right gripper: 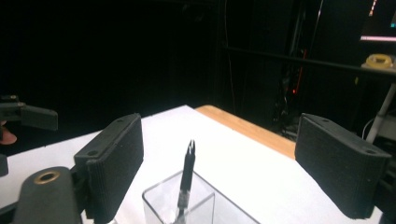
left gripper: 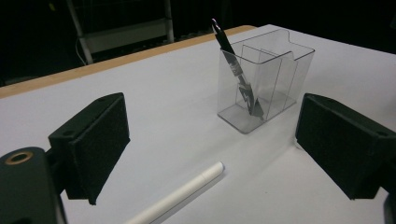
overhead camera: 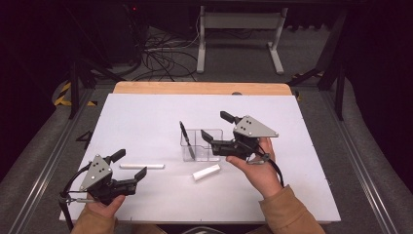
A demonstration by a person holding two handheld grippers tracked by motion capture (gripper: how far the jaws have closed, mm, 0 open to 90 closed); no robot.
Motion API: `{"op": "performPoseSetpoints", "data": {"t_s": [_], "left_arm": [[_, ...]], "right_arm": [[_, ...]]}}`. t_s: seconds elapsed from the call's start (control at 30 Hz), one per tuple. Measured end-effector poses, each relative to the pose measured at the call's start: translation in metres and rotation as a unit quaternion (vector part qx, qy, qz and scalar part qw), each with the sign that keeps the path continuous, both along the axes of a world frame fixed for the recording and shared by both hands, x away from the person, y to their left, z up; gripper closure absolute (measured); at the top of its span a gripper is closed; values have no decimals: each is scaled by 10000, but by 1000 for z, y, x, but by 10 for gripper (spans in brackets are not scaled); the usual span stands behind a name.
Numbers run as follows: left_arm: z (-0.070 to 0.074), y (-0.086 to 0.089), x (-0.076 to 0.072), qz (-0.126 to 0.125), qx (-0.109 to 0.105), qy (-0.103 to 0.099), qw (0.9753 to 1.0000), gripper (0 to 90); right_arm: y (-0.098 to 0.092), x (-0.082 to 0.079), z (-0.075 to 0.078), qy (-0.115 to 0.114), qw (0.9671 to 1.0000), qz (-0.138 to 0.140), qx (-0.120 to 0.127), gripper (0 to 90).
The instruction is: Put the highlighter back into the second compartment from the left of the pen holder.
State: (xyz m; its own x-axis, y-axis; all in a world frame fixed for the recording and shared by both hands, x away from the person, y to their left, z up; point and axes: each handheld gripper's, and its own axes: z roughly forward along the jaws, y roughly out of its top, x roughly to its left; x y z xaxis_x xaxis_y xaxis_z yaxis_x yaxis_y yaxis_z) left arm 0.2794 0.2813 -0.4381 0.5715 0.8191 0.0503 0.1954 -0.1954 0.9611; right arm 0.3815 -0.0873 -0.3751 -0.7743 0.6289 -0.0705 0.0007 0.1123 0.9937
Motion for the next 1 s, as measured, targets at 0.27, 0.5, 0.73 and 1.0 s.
{"op": "performPoseSetpoints", "data": {"t_s": [0.27, 0.5, 0.73, 1.0], "left_arm": [[6, 0, 2, -106, 44, 30, 9999, 95], [11, -1, 6, -210, 190, 70, 9996, 82], [16, -2, 14, -357, 350, 262, 9984, 83], [24, 2, 25, -447, 508, 382, 9970, 95]], "right_arm": [[-20, -4, -2, 118, 9993, -102, -347, 212], [-46, -13, -16, 96, 9995, -41, -300, 215], [-68, -18, -33, 445, 9968, -151, -648, 214], [-89, -18, -52, 855, 9911, -212, -994, 262]]}}
